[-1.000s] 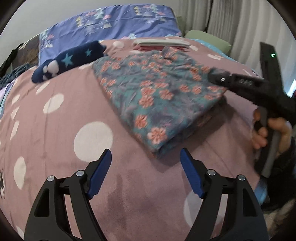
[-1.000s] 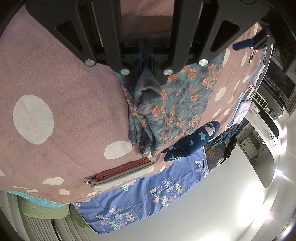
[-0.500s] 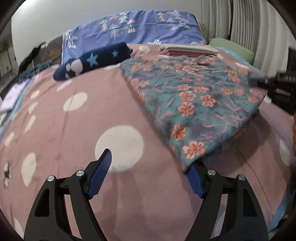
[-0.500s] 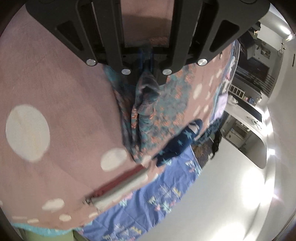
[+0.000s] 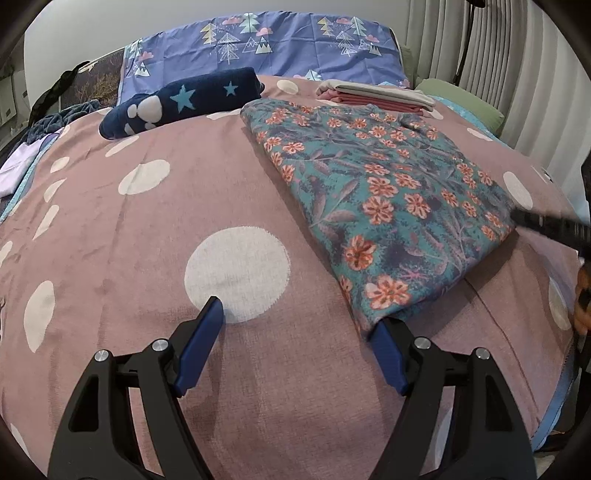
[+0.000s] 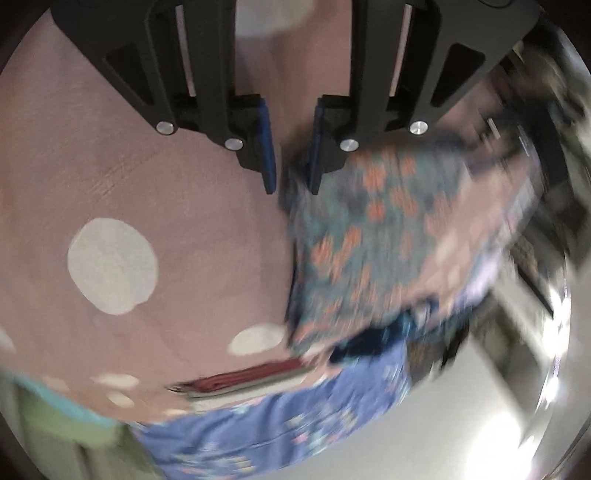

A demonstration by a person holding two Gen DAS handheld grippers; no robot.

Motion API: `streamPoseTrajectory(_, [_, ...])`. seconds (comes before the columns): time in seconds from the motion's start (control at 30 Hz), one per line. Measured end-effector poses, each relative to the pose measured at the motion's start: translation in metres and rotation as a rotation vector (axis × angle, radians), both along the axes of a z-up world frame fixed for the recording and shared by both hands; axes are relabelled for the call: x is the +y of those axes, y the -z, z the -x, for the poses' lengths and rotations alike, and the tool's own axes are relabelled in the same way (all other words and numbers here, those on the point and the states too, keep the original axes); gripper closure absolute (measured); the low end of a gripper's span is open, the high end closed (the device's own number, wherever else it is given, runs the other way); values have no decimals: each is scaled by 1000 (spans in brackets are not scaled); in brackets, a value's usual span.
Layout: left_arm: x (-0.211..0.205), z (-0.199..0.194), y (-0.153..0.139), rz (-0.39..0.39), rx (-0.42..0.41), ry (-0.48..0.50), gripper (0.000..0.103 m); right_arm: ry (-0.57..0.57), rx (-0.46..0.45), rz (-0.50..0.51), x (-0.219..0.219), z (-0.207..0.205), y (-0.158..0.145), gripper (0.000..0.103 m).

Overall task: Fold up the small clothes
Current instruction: 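Move both grippers to the folded shirt's edge and open them around it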

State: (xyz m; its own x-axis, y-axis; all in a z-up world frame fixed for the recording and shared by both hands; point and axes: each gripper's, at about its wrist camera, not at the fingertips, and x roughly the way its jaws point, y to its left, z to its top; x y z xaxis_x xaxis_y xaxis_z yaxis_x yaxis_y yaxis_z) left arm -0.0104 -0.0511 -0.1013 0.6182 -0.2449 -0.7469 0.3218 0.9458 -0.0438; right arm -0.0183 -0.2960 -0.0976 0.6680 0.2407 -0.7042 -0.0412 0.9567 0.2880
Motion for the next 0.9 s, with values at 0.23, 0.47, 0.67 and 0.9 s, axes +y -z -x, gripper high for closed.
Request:
streamPoseTrajectory(0.23, [1,-1,1,-1,0,-2,25,-72,1,139,15,-4,5,90])
streamPoseTrajectory(0.47, [1,3,1,-22,-2,-14,25,127,51,119,-34,5,1,103])
streamPoseTrajectory(0.67, [0,28,-23,101,37,147,74,48,-48,79,-26,13,-24,97])
streamPoseTrajectory(0.9, [-25,21,-54,136,-85,223,77,-150,-136,43,28,-3,-43,92])
